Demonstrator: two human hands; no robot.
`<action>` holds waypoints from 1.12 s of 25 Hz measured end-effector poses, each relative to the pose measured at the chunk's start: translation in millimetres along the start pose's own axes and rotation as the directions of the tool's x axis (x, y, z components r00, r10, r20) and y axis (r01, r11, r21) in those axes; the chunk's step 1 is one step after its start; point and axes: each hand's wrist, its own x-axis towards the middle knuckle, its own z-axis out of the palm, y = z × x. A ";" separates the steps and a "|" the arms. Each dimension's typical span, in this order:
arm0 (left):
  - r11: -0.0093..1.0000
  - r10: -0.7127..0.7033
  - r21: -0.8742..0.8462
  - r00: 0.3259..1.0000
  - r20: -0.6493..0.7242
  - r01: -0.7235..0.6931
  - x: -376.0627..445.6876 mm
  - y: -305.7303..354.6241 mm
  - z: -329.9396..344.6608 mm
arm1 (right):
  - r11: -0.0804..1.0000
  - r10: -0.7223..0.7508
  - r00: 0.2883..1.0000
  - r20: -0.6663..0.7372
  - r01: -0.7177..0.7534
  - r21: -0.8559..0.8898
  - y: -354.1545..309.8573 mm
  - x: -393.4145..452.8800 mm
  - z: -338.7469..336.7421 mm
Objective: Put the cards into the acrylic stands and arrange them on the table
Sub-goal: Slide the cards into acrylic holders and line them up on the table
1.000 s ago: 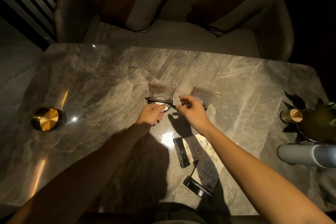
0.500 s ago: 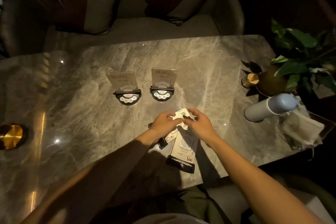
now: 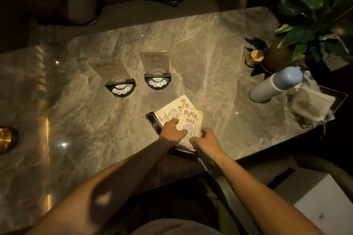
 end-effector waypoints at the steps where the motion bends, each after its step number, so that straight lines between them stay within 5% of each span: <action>1: 1.000 -0.001 0.005 1.000 -0.004 0.001 -0.1 -3.3 2.2 | 1.000 0.021 1.000 0.000 -0.021 -0.004 3.6 2.3 2.1; 8: 0.998 -0.061 -0.012 0.996 -0.061 0.061 -3.1 -10.0 10.9 | 0.991 0.043 0.996 0.081 -0.053 0.124 14.5 25.6 3.3; 14: 0.996 -0.077 -0.054 0.988 -0.132 0.071 8.6 6.9 4.6 | 0.997 -0.020 0.999 -0.043 0.023 0.067 -14.7 16.4 -23.7; 28: 0.918 0.074 -0.352 0.950 -0.302 -0.184 76.6 115.5 -55.6 | 0.958 -0.221 0.970 -0.099 0.235 0.163 -145.0 85.4 -98.1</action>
